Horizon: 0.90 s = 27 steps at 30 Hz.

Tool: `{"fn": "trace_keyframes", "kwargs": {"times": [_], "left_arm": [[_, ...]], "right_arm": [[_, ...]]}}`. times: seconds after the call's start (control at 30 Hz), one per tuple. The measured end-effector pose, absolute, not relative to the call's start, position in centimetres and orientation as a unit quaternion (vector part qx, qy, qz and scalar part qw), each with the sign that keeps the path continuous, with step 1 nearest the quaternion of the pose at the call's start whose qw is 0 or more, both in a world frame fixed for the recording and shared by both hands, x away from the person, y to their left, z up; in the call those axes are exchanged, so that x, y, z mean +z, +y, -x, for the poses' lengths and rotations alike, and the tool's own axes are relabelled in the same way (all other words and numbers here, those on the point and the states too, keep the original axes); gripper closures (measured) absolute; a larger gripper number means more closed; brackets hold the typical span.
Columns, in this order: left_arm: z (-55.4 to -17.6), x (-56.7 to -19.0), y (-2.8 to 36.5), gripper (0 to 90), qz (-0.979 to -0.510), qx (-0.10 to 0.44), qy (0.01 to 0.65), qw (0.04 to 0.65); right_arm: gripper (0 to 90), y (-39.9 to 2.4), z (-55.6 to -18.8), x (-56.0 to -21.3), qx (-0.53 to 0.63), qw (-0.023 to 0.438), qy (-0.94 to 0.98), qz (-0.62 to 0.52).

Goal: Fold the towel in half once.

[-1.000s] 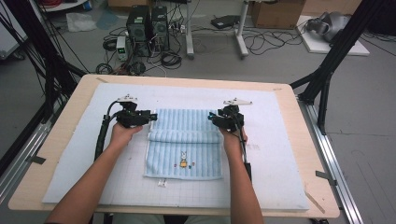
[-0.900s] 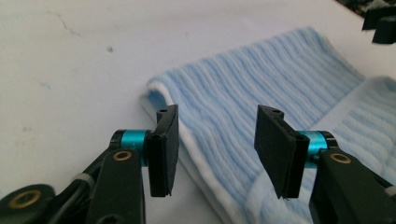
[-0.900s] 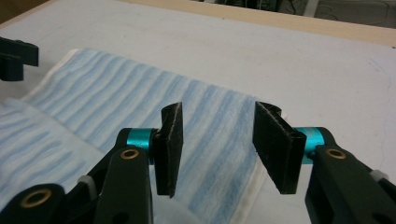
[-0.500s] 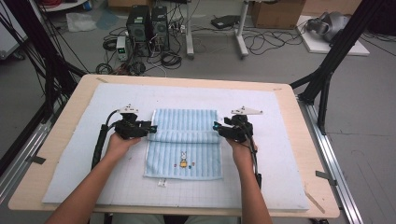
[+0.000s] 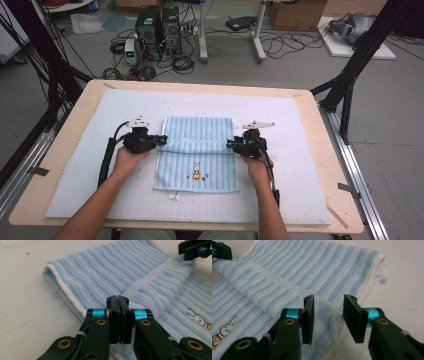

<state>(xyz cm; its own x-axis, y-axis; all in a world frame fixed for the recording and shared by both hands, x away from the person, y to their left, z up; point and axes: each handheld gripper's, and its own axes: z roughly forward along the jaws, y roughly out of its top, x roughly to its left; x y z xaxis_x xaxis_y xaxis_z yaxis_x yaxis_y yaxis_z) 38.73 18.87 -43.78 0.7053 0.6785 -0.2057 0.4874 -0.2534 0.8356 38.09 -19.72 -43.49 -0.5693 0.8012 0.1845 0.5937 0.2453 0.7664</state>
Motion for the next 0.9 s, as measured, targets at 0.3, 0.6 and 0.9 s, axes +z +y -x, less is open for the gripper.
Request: {"fn": "trace_keyframes", "kwargs": {"times": [0.3, 0.6, 0.9], "left_arm": [[-37.6, -42.9, 19.4, 88.0, -0.769, 0.099, 0.366, 0.515], [-35.7, -42.2, 20.0, 88.3, -0.758, 0.091, 0.353, 0.542], [-33.7, -42.6, 20.8, 88.4, -0.75, 0.086, 0.355, 0.551]], "right_arm": [[83.5, -19.7, -37.3, -43.4, 0.421, 0.129, 0.788, -0.431], [83.4, -19.9, -35.1, -42.4, 0.442, 0.144, 0.78, -0.419], [83.4, -20.0, -32.9, -41.6, 0.45, 0.161, 0.781, -0.402]]}}
